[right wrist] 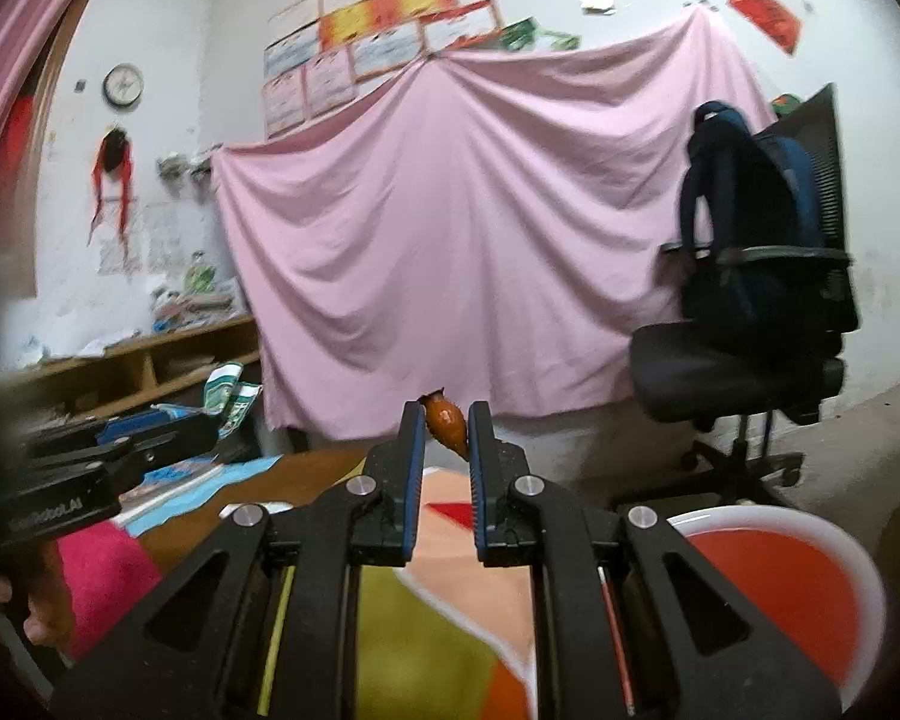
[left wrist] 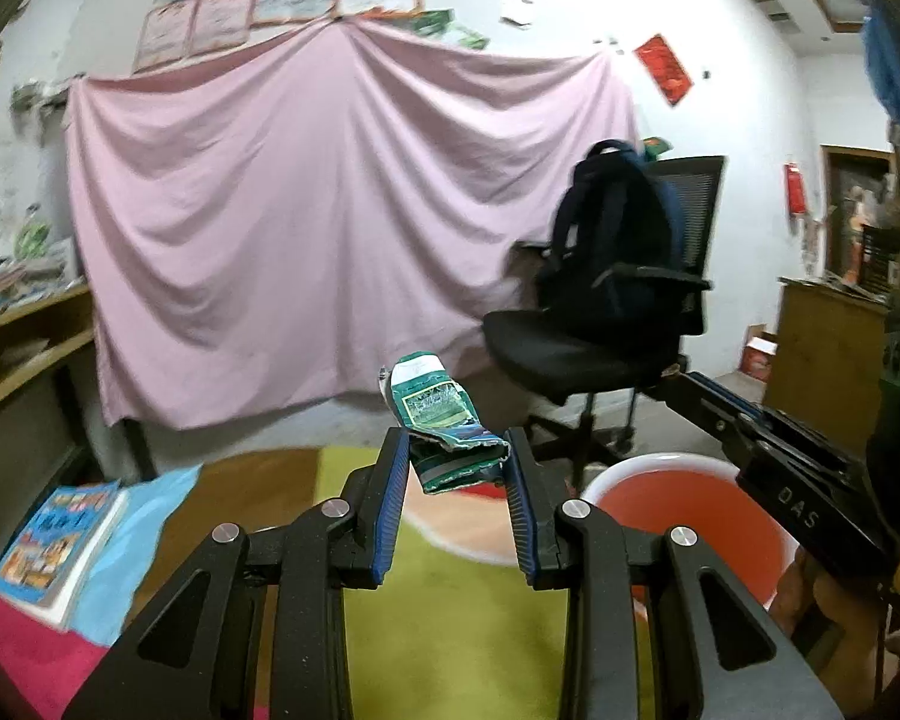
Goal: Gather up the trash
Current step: 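Carry the green card packet over the bucket with the left tool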
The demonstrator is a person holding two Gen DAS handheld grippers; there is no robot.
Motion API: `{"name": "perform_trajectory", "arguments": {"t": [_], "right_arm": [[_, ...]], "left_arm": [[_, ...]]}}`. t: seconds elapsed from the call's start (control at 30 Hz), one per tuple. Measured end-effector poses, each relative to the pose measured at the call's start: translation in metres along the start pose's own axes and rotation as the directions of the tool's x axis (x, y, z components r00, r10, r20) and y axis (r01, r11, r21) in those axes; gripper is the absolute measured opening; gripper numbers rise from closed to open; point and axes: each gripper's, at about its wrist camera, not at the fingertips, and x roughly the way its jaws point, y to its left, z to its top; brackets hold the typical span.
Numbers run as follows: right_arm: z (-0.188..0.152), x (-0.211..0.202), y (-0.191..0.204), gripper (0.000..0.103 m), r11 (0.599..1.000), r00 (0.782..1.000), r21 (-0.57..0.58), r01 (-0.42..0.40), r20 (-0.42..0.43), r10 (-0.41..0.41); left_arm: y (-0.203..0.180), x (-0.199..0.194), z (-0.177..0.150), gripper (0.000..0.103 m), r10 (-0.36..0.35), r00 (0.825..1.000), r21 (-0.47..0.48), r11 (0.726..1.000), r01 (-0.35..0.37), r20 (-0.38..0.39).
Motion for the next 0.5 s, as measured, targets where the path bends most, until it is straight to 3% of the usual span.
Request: {"name": "perform_trajectory", "arguments": {"t": [0.23,0.5], "right_arm": [[0.013,-0.032,-0.044,0.042,0.995,0.994,0.06,0.084,0.065,-0.088],[0.017,-0.05,-0.086,0.043,0.975,0.984,0.16,0.154,0.062,-0.166]], "left_arm": [[-0.049,0.011,0.013,0.027,-0.114,0.993,0.059,0.992,0.112,0.022],[-0.091,0.034,0.016,0.027,-0.209,0.978,0.076,0.975,0.21,-0.019]]}}
